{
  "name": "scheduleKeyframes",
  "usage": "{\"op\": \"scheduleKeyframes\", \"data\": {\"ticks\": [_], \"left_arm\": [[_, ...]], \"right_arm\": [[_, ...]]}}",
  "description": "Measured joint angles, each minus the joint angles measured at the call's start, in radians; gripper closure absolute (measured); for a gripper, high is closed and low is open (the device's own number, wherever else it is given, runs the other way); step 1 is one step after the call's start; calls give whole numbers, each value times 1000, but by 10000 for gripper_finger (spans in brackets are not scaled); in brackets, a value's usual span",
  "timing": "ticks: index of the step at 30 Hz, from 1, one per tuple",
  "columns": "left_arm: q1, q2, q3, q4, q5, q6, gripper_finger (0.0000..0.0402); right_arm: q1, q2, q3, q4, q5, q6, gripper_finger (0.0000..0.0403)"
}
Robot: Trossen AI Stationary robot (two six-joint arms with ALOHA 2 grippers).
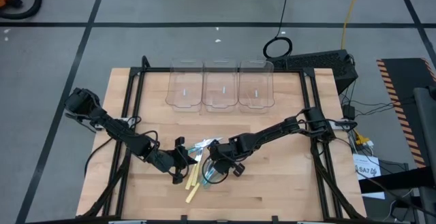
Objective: Sort silverware by color (type)
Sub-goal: Put the blue patterned knife into the left transparent bin
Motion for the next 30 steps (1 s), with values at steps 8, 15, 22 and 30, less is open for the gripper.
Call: {"op": "scheduleKeyframes", "data": {"ticks": [8,15,22,30], "left_arm": [[0,0,0,0,0,-1,396],[0,0,0,0,-4,-2,396],[0,0,0,0,-55,-2,396],[0,0,0,0,-55,-4,396]], "right_arm": [[0,0,0,2,-3,19,348],[0,-1,0,1,-3,27,347],[0,-2,0,0,-3,27,337],[0,-2,0,-2,-29,51,328]]}}
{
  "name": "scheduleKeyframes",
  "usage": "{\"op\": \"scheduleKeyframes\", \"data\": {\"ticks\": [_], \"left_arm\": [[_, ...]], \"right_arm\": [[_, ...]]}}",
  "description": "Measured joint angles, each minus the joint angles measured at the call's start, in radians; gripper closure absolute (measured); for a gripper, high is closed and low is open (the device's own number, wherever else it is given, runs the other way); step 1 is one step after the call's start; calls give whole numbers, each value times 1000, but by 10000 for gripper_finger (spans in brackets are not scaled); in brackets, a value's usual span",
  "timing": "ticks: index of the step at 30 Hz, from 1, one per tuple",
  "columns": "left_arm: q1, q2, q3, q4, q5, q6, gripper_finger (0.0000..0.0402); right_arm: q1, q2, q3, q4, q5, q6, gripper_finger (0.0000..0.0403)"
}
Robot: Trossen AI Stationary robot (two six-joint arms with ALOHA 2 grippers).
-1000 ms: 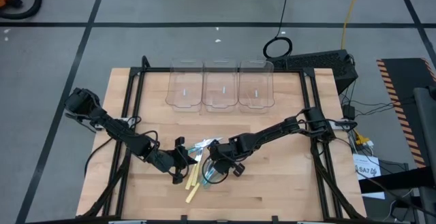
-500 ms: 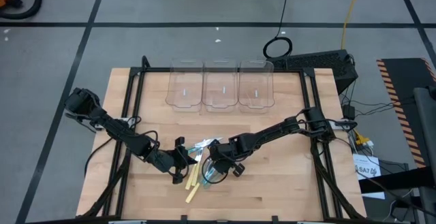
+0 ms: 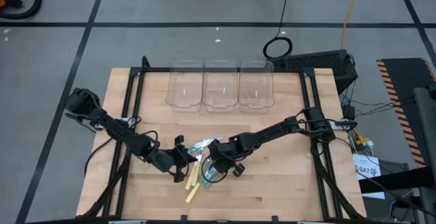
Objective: Sort silverware by color (type)
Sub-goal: Put the blue patterned knife into the left transparent bin
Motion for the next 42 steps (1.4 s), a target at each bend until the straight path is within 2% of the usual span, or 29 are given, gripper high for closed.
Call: {"op": "scheduleKeyframes", "data": {"ticks": [7,18,24,33,42], "left_arm": [[0,0,0,0,-2,0,396],[0,0,0,0,-2,5,396],[0,0,0,0,-2,7,396],[0,0,0,1,-2,7,396],[0,0,0,1,-2,2,396]], "right_arm": [[0,0,0,0,0,1,317],[1,0,0,-2,1,1,363],[1,-1,1,-3,1,9,362],[1,-1,88,-147,2,107,359],[12,-1,145,-200,3,170,368]]}}
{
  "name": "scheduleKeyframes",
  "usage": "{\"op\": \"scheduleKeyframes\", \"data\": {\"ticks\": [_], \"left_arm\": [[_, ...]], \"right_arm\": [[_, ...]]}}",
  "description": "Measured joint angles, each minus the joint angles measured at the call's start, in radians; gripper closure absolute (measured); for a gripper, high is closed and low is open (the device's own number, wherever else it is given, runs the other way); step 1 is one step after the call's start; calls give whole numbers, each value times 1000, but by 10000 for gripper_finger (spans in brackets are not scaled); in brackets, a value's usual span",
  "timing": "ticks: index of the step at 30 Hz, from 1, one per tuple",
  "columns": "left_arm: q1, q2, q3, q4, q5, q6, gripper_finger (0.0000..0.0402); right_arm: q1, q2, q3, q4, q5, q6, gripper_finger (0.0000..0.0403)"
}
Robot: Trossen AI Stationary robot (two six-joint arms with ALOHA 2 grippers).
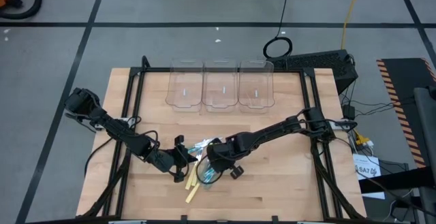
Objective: Sort silverware by color (type)
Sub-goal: Put the blue patterned knife into the left transparent bin
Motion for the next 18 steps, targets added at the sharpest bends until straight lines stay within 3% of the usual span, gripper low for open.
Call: {"op": "scheduleKeyframes", "data": {"ticks": [8,15,18], "left_arm": [[0,0,0,2,0,-22,396],[0,0,0,36,0,-84,396],[0,0,0,79,0,-86,396]], "right_arm": [[73,-1,48,-124,34,147,369],[176,-1,48,-144,253,250,368],[223,-1,48,-149,394,297,368]]}}
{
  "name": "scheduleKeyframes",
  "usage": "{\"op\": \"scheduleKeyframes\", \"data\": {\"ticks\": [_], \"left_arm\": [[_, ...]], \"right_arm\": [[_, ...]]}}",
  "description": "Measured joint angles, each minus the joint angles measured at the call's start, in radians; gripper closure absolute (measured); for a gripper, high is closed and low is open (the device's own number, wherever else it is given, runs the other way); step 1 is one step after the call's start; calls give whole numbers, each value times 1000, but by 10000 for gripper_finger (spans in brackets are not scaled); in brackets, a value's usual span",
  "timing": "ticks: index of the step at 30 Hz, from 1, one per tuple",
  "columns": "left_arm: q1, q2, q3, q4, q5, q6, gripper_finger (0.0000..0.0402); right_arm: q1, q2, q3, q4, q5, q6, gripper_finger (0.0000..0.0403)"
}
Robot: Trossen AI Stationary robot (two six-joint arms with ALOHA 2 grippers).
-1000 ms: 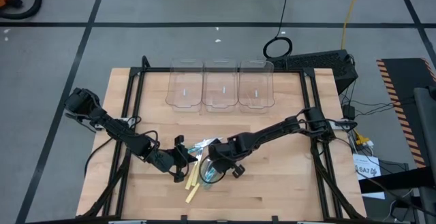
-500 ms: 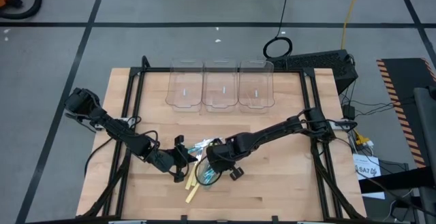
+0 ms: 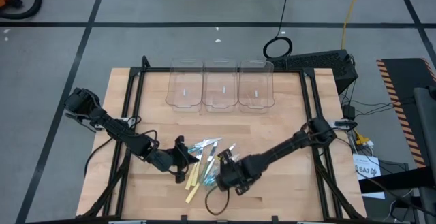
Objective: Sort silverware by color (type)
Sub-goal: Put the blue patterned knife into the left transparent bin
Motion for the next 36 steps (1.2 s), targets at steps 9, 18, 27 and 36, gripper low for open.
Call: {"op": "scheduleKeyframes", "data": {"ticks": [9,18,27,36], "left_arm": [[-3,0,0,61,0,-13,396],[-53,19,0,196,-18,-15,396],[-125,186,80,297,-103,42,396],[-139,327,348,-60,-218,-6,378]], "right_arm": [[124,0,0,-8,380,74,368],[173,0,0,-60,676,67,368],[180,0,0,-73,788,110,367],[214,0,0,-167,902,163,367]]}}
